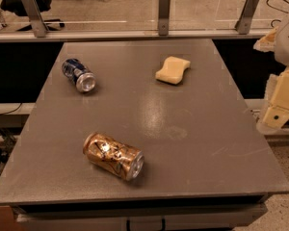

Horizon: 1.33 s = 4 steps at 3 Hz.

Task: Place pepsi can upright

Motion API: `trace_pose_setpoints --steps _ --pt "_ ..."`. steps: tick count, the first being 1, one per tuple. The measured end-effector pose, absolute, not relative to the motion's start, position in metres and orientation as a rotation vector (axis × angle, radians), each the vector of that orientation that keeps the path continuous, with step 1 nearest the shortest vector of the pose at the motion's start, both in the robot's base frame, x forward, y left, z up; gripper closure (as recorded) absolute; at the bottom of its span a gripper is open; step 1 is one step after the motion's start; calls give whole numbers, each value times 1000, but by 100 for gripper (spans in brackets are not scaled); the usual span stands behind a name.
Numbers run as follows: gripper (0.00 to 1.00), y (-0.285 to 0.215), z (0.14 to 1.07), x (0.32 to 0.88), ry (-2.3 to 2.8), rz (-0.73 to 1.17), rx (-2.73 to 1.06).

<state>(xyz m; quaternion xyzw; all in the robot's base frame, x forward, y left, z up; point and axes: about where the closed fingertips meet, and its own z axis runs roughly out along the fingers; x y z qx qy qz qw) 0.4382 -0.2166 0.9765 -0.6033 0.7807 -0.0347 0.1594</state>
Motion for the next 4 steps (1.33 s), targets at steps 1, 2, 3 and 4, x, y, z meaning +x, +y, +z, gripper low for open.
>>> trace_pose_setpoints --steps 1,2,3,4 --pt "0 -217 977 438 2231 -99 -1724" --pt "0 -198 978 449 2183 -68 -1725" --pt "0 -153 974 478 2127 -20 -1723" --pt "0 -91 976 511 2066 28 -1712"
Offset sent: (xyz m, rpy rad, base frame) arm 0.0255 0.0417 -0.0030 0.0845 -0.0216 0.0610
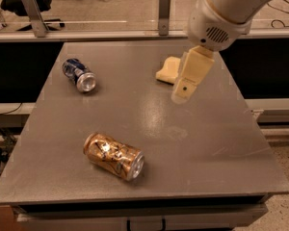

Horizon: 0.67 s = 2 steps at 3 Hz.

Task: Place pepsi can upright

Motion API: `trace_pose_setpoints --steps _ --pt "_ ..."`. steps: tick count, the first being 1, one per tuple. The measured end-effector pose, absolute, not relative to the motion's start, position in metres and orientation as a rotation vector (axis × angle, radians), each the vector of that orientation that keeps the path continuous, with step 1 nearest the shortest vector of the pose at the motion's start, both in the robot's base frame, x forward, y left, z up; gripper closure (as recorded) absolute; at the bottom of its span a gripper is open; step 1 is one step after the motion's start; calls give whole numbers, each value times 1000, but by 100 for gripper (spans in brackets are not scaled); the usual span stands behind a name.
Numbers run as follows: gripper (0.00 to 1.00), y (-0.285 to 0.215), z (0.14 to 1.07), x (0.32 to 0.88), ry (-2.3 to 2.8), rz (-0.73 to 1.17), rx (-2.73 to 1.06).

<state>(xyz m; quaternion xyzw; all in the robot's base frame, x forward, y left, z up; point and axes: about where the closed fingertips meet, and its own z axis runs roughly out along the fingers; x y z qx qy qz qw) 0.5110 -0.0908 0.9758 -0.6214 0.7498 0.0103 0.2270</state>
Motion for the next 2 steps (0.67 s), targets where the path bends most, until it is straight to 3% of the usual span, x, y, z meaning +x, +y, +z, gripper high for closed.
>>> trace_pose_setpoints --steps 1,2 --pt "0 -21 982 538 1981 101 -1686" --pt "0 -21 982 538 1981 101 -1686"
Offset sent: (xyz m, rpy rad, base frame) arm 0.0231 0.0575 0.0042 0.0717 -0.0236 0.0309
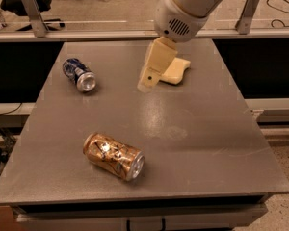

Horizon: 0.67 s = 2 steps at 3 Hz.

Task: Place pepsi can upright

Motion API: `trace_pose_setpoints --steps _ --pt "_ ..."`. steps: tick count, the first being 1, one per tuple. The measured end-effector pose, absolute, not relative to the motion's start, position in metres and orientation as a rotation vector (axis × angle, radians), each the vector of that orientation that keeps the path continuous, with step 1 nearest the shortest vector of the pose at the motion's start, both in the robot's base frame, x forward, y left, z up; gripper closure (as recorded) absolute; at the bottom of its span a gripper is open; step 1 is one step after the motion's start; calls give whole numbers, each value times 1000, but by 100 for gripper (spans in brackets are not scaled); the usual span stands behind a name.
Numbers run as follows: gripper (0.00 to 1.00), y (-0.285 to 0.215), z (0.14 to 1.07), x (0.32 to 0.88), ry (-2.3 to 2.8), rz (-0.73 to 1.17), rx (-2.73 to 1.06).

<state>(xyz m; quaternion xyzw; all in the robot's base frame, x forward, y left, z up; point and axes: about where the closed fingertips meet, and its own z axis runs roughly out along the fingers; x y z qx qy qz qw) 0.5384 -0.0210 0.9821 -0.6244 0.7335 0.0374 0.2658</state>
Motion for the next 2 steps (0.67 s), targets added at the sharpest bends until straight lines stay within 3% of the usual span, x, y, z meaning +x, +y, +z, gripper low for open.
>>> trace_pose_setpoints --steps 2 --pt "0 19 967 560 1969 183 -1605"
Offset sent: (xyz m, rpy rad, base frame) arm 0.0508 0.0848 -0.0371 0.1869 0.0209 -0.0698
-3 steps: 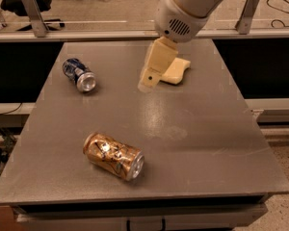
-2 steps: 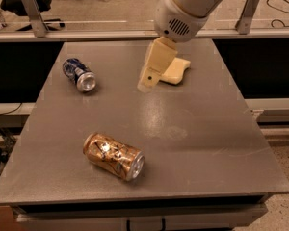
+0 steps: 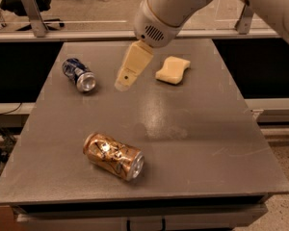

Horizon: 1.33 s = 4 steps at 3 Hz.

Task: Place pepsi can upright

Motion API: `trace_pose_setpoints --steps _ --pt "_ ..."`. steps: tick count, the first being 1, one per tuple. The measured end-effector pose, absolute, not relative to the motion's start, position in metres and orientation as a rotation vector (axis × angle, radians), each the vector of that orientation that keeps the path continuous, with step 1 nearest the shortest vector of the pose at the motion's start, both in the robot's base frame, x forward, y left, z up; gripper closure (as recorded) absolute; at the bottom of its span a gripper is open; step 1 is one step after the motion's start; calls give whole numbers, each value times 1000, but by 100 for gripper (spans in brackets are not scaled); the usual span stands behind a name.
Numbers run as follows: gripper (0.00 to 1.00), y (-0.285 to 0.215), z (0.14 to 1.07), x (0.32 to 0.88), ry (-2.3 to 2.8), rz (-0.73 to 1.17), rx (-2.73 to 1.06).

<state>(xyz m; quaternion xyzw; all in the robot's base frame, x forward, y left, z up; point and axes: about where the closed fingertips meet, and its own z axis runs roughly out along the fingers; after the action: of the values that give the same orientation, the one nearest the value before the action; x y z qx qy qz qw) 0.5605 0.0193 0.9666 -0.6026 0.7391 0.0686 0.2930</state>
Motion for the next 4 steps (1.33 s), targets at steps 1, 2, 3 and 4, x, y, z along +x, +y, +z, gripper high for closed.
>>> trace_pose_setpoints --steps 1,2,3,4 --pt "0 63 945 582 1989 258 -1542" --pt "0 110 927 603 2016 323 -1482" --pt "0 151 917 625 2051 370 -1435" --pt "0 185 901 641 2108 391 -1412"
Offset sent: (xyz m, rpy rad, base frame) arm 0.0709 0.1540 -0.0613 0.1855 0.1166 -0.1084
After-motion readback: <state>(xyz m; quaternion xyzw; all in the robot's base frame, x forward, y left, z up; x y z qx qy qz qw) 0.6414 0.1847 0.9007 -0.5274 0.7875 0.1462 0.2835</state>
